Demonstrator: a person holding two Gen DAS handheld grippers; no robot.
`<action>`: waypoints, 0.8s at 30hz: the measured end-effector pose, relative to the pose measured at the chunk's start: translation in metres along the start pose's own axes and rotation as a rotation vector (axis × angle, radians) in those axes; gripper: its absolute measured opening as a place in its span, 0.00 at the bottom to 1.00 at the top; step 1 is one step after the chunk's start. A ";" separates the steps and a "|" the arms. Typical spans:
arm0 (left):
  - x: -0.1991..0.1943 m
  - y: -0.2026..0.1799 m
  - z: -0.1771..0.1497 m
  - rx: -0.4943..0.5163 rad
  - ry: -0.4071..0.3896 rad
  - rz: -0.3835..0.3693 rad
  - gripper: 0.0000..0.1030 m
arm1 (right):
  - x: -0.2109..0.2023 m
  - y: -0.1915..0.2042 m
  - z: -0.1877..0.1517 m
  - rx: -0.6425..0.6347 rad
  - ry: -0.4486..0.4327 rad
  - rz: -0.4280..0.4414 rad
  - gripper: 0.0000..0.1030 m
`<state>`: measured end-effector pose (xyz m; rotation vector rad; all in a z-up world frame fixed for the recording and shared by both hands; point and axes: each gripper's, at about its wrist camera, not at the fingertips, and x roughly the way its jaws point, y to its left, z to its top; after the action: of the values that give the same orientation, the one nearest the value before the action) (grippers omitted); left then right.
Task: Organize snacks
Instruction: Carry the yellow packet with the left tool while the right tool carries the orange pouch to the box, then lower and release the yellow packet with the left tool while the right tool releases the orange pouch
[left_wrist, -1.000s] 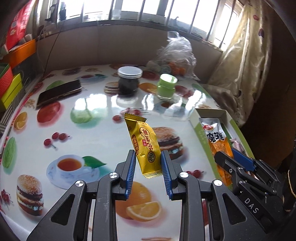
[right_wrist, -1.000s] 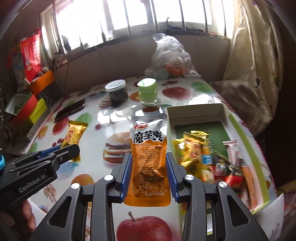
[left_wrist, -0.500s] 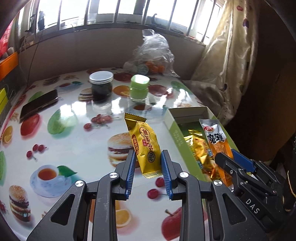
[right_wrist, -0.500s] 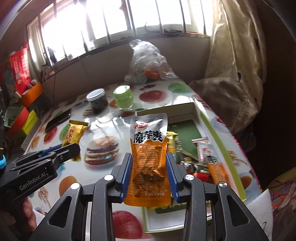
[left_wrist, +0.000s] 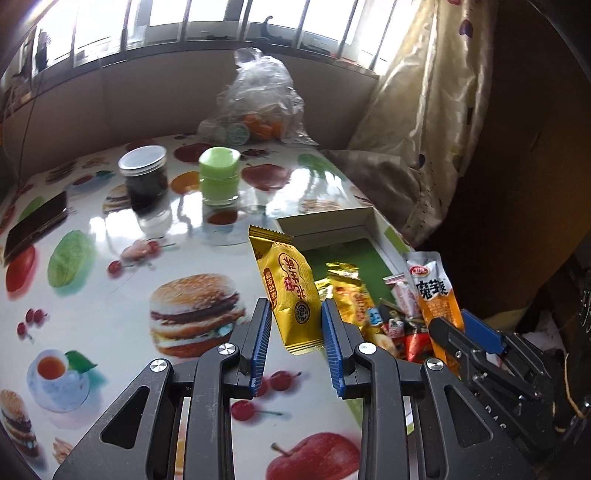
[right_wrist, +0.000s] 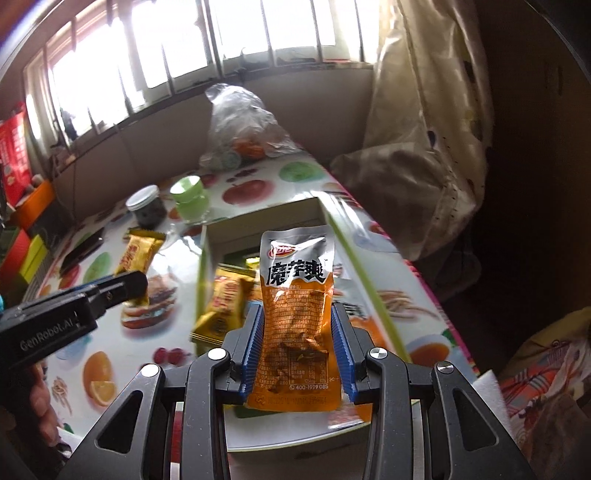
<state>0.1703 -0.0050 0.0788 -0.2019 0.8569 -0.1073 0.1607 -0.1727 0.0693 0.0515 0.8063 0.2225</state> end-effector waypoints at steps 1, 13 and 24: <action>0.003 -0.003 0.002 0.004 0.004 -0.005 0.28 | 0.001 -0.003 -0.001 0.003 0.005 -0.004 0.34; 0.035 -0.037 0.015 0.055 0.044 -0.059 0.28 | 0.015 -0.024 -0.008 0.009 0.040 -0.027 0.35; 0.060 -0.052 0.019 0.077 0.083 -0.048 0.28 | 0.029 -0.034 -0.009 0.013 0.048 0.015 0.40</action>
<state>0.2232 -0.0634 0.0575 -0.1463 0.9288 -0.1948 0.1801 -0.1997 0.0382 0.0645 0.8550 0.2335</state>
